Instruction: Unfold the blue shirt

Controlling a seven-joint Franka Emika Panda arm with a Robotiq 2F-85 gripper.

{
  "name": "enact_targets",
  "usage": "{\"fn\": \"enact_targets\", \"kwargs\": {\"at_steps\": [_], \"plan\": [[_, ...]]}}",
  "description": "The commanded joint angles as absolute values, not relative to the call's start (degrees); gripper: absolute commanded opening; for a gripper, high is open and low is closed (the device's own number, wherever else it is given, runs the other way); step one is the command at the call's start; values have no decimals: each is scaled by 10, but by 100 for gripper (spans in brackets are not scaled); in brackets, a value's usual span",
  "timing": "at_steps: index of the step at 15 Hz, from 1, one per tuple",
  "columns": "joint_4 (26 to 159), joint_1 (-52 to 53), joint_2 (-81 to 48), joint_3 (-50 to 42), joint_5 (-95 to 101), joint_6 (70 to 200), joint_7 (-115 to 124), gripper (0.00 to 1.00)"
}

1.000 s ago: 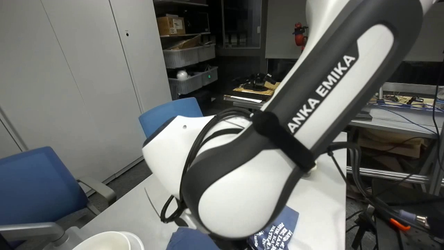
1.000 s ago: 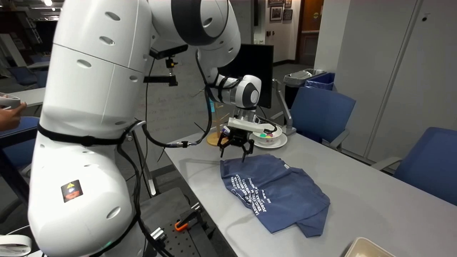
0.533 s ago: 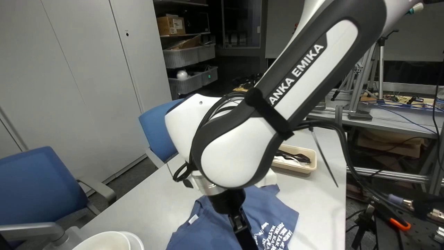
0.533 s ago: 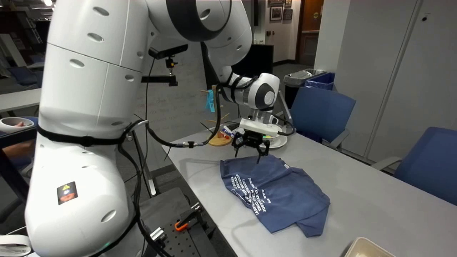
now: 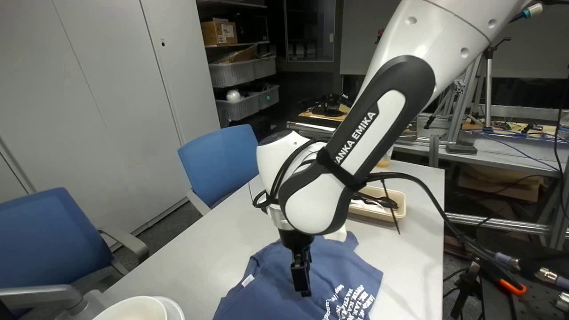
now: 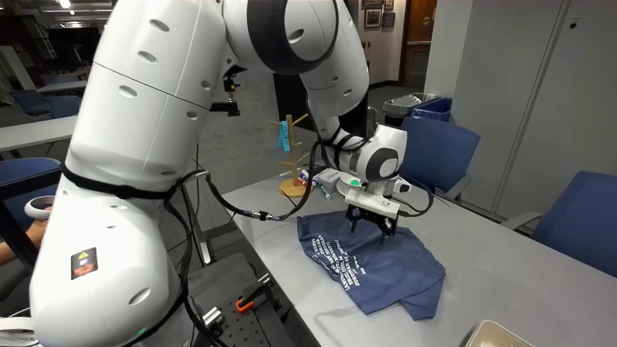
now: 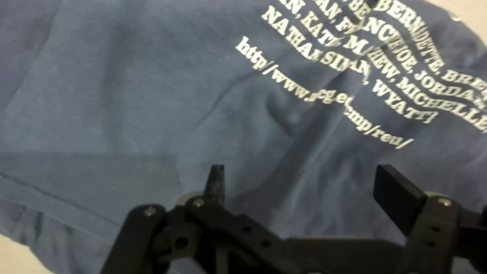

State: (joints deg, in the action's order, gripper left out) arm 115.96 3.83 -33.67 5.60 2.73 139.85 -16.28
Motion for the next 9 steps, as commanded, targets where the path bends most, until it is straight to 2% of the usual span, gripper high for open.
{"fn": "enact_targets", "kwargs": {"at_steps": [1, 9], "plan": [[1148, 21, -379, 37, 26, 1461, -127, 100], [1125, -35, -449, 29, 15, 1562, -110, 100]]}}
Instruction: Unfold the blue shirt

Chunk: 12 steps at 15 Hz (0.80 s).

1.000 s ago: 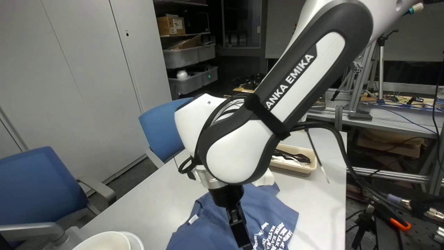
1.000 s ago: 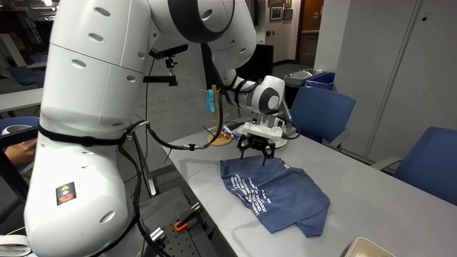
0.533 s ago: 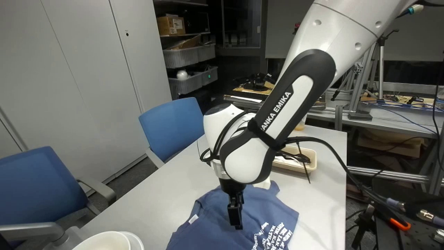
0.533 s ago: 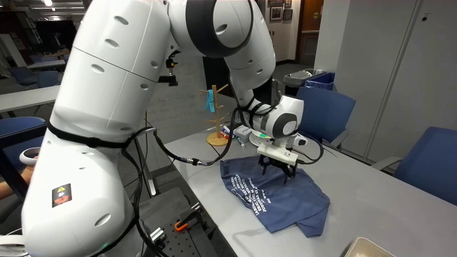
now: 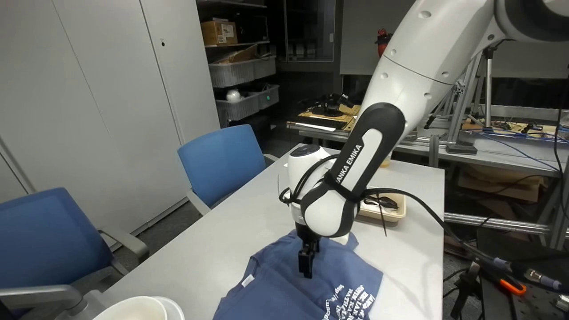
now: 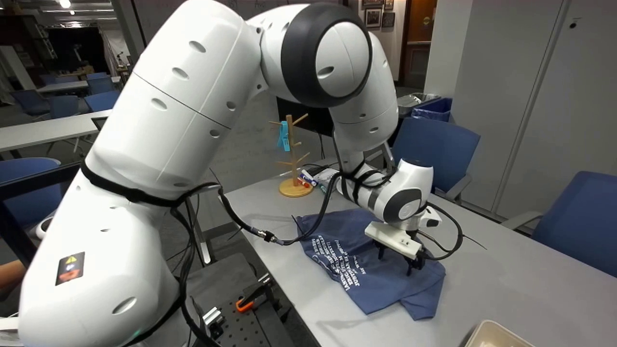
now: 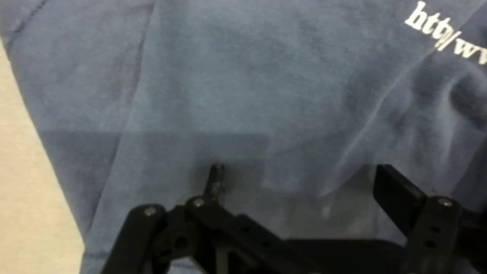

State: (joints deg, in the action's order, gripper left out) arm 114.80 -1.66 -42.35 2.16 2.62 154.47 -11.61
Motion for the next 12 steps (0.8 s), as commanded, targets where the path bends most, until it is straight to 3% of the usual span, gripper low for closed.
{"fn": "enact_targets", "kwargs": {"at_steps": [1, 12], "plan": [[1119, -41, -456, 30, 14, 1565, -110, 100], [999, -30, -521, -51, 50, 1557, -63, 100]]}}
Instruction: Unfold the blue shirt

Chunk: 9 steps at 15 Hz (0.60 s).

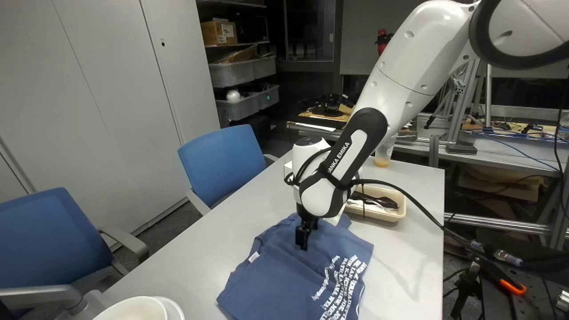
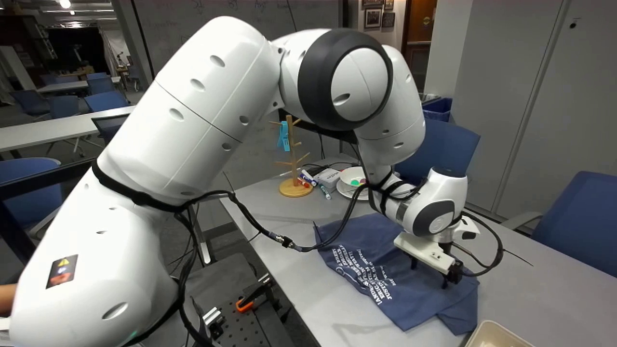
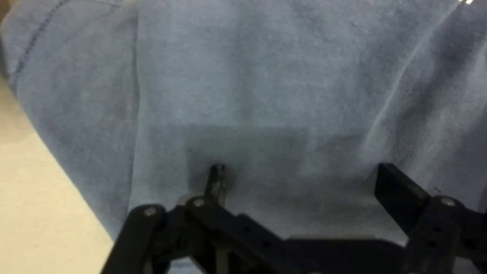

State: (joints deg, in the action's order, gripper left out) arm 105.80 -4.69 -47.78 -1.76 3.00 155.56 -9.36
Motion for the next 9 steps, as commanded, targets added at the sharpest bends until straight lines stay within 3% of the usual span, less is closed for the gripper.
{"fn": "enact_targets", "kwargs": {"at_steps": [1, 9], "plan": [[986, -26, -529, -60, 53, 1554, -57, 100], [977, -9, -495, -55, 58, 1500, -41, 100]]}}
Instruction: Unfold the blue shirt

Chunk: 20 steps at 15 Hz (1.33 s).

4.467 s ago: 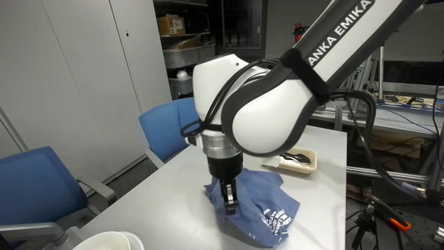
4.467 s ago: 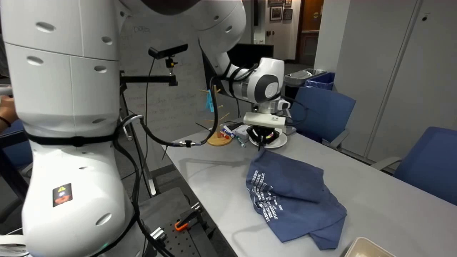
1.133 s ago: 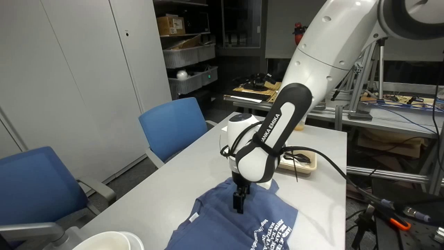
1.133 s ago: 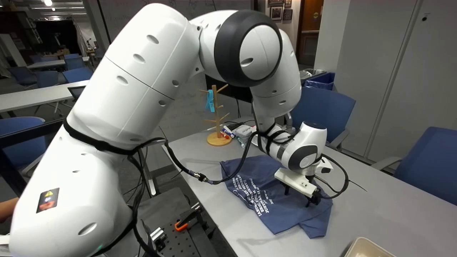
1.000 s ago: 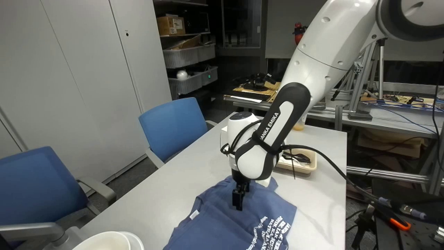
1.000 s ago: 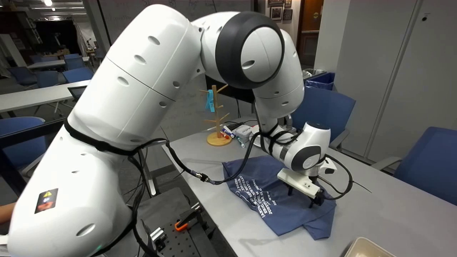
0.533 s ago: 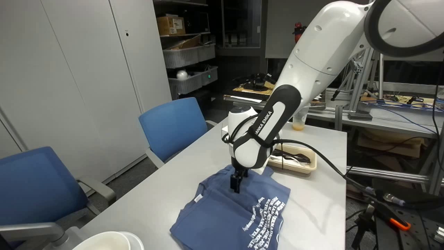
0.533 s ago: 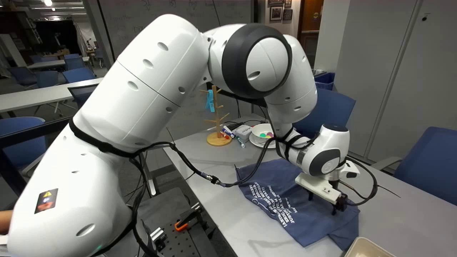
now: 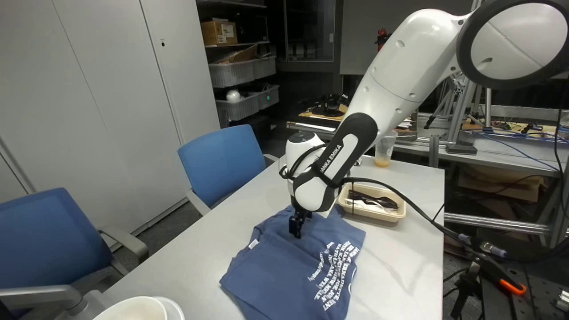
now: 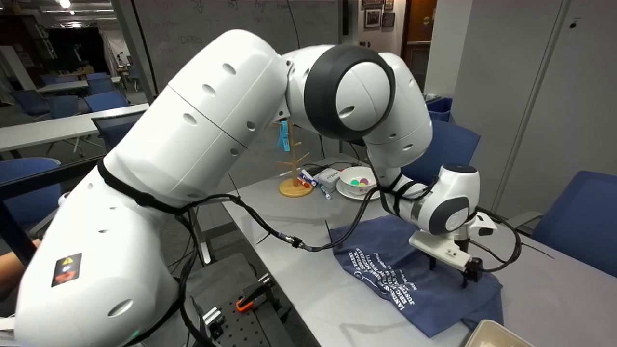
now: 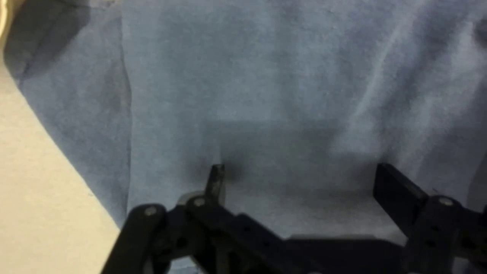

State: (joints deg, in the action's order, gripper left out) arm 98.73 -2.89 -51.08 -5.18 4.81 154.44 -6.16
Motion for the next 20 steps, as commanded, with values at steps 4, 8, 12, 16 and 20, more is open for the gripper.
{"fn": "enact_targets", "kwargs": {"at_steps": [4, 8, 12, 16, 20], "plan": [[980, 16, -458, -47, 67, 1459, -39, 100], [965, 22, -447, -21, 60, 1441, -53, 100], [934, 12, -476, 7, 50, 1441, -71, 100], [906, 13, -513, -2, 54, 1434, -62, 78], [881, 12, -539, -8, 57, 1425, -58, 37]]}}
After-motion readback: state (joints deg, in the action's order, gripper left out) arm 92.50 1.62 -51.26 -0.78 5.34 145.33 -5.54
